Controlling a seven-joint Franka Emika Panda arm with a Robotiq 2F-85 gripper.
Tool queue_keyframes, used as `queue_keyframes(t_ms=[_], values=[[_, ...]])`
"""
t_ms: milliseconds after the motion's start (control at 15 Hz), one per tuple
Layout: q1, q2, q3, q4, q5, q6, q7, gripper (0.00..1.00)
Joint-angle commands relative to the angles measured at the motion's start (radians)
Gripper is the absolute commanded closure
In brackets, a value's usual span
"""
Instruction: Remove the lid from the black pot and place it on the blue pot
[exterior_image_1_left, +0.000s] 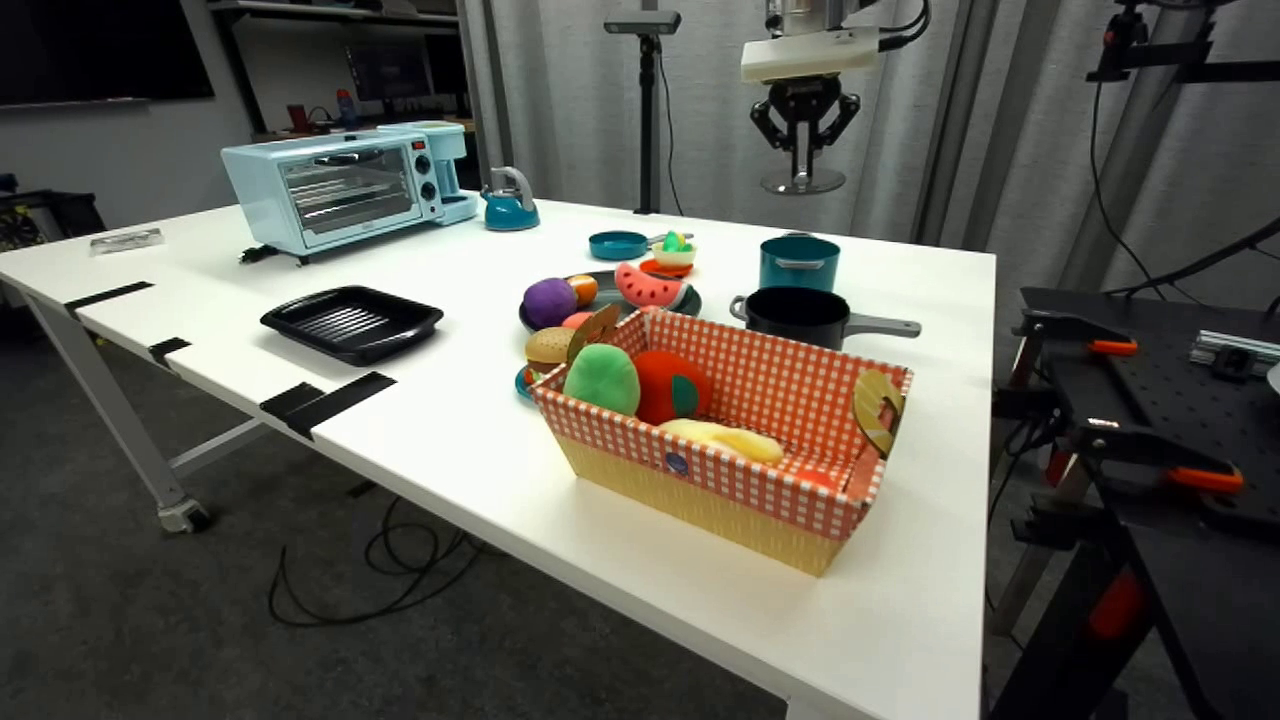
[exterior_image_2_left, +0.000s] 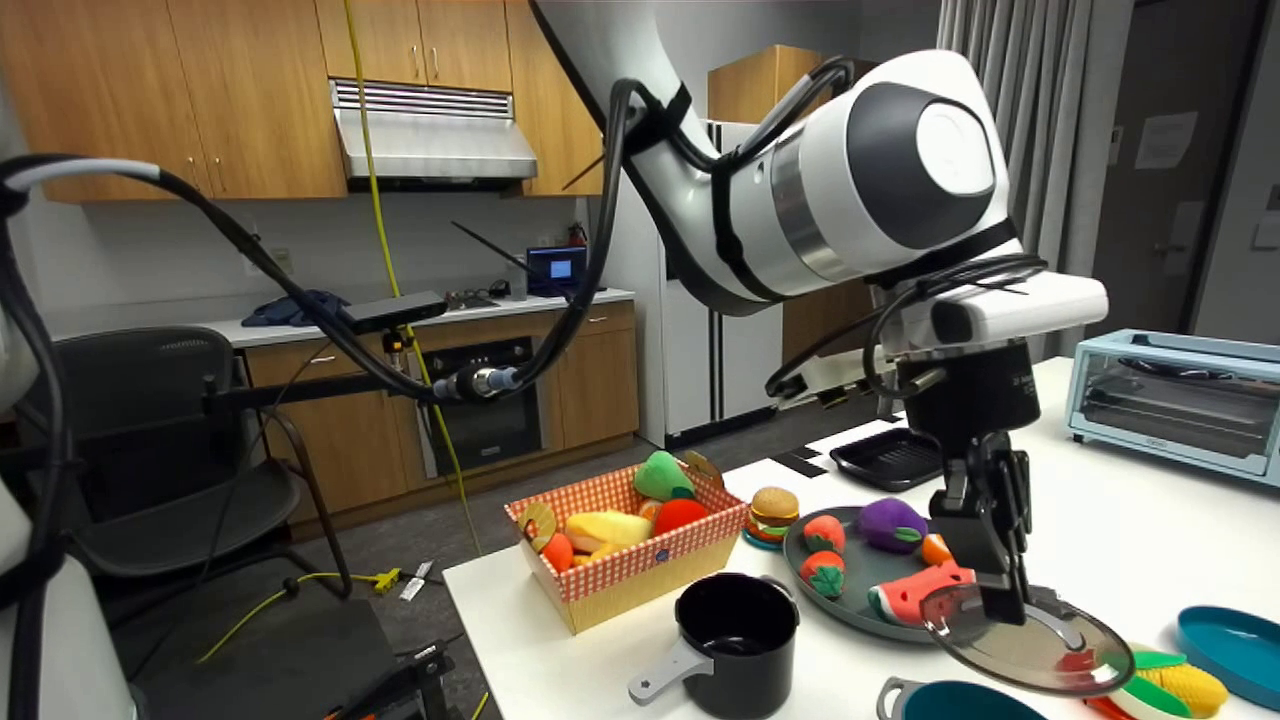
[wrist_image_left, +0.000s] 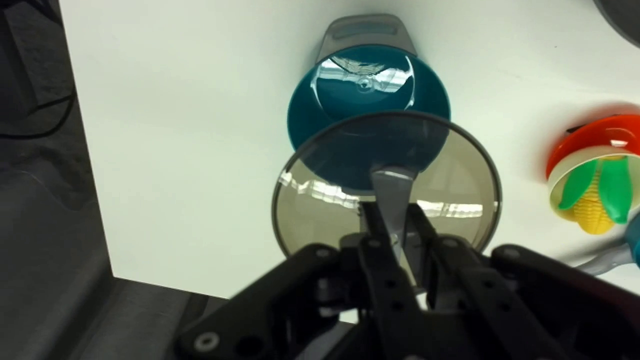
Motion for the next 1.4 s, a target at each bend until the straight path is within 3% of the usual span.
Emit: queue_keyframes(t_ms=[0, 1333], values=[[-0.019, 0.0, -0.003, -0.01, -0.035, -0.004, 0.054, 0.96], [-0.008, 0.136, -0.018, -0.002, -0.013, 0.1, 0.105, 0.96]])
